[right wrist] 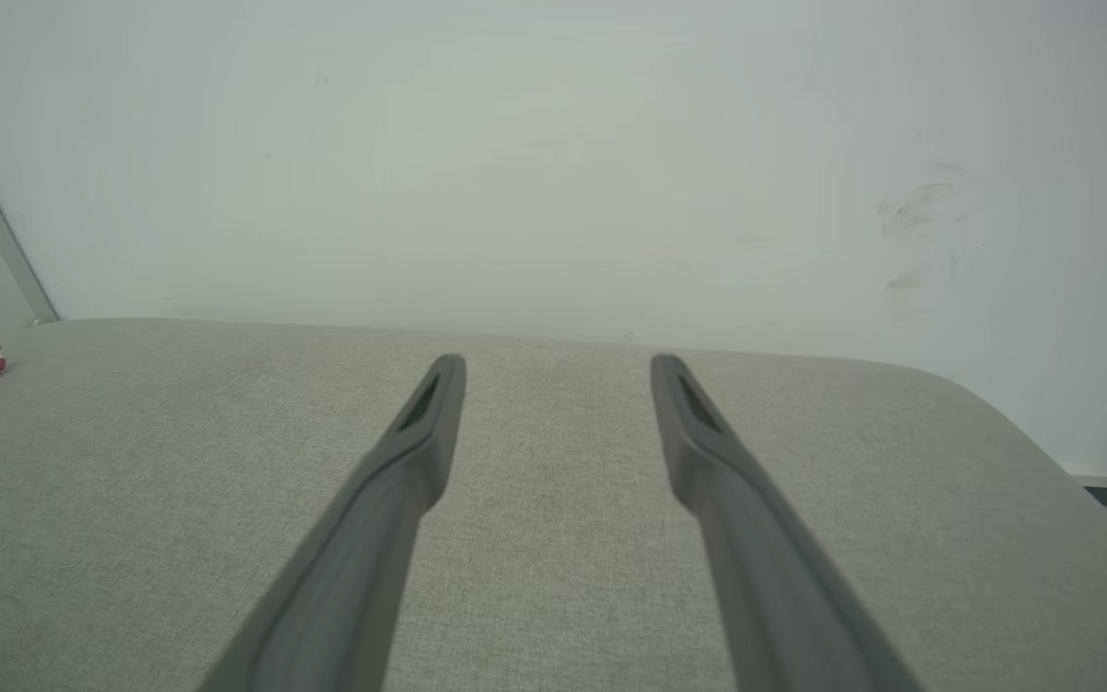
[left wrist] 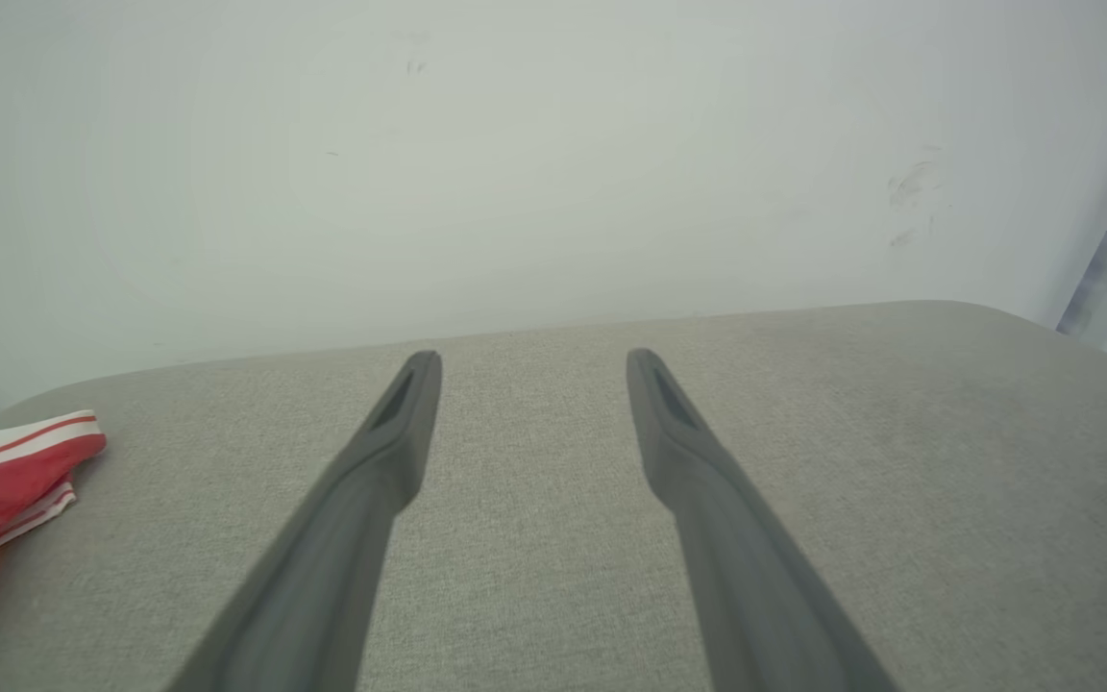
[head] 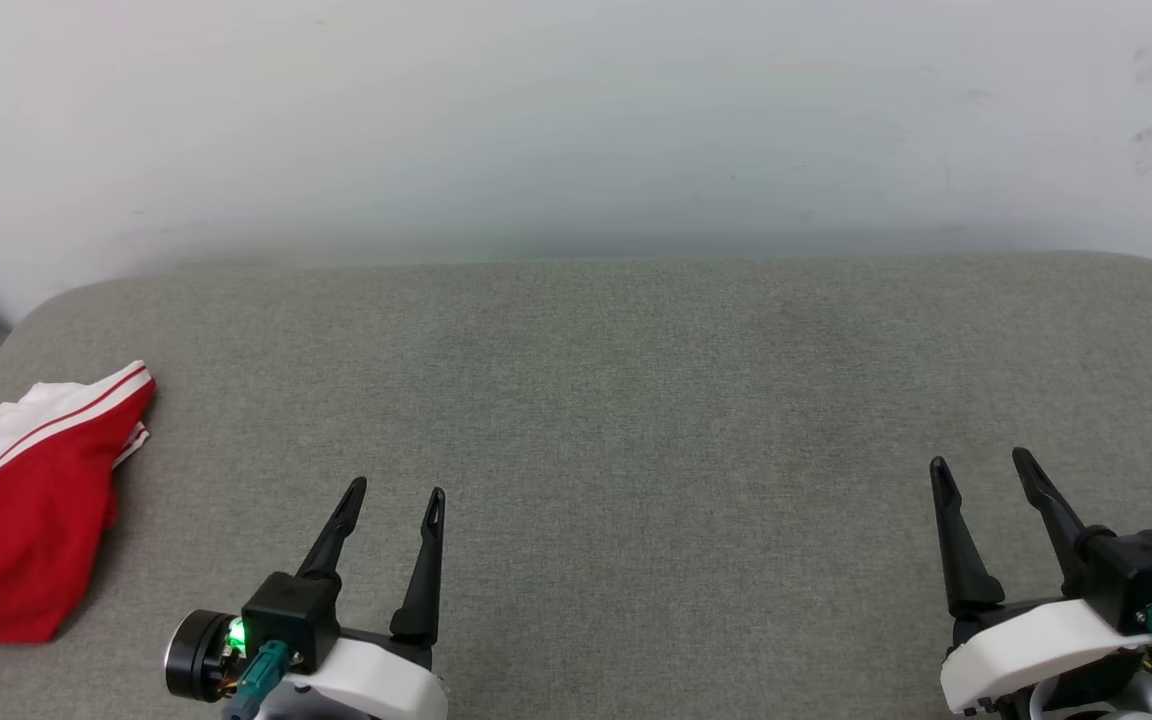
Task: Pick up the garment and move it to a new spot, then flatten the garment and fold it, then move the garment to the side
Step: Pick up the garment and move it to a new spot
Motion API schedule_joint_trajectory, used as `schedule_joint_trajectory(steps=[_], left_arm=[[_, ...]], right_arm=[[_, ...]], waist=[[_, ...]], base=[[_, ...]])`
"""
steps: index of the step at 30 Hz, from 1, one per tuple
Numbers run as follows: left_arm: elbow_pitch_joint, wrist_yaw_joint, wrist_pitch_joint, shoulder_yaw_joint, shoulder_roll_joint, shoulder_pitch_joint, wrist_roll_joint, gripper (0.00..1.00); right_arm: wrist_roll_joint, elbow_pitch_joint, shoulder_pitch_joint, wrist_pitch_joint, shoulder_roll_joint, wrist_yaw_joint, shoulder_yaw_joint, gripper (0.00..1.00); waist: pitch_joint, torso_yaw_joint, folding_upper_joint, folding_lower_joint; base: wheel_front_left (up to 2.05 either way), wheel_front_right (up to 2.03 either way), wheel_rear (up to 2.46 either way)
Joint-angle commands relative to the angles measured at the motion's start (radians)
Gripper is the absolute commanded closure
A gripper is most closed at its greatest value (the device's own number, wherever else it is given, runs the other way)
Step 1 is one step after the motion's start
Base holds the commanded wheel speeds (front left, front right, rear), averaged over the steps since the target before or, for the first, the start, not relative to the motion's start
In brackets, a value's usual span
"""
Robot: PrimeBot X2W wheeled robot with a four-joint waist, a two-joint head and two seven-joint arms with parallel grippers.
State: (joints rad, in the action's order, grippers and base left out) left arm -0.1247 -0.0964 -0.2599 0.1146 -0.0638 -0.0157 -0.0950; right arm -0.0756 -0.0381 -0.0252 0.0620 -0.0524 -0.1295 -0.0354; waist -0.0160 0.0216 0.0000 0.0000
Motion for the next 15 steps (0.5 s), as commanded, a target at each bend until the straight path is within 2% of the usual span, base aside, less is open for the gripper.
schedule_joint_trajectory(steps=[1,8,15], left_arm=[[-0.005,0.001,-0.008,-0.001,0.001,0.003,0.012,0.00],[-0.017,0.003,-0.006,-0.009,0.005,-0.008,0.005,0.00],[-0.024,0.011,-0.006,-0.023,0.006,-0.018,0.006,0.00]], right_arm=[[0.013,-0.007,-0.011,0.005,0.003,-0.002,0.000,0.00],[0.014,-0.011,-0.005,0.003,0.004,-0.002,-0.001,0.00],[0.020,-0.032,-0.009,-0.003,0.003,-0.001,0.017,0.00]], waist=[[0.000,0.004,0.0000,0.0000],[0.004,0.030,0.0000,0.0000],[0.007,0.099,0.0000,0.0000]], base=[[0.00,0.00,0.00],[0.00,0.00,0.00],[0.00,0.00,0.00]])
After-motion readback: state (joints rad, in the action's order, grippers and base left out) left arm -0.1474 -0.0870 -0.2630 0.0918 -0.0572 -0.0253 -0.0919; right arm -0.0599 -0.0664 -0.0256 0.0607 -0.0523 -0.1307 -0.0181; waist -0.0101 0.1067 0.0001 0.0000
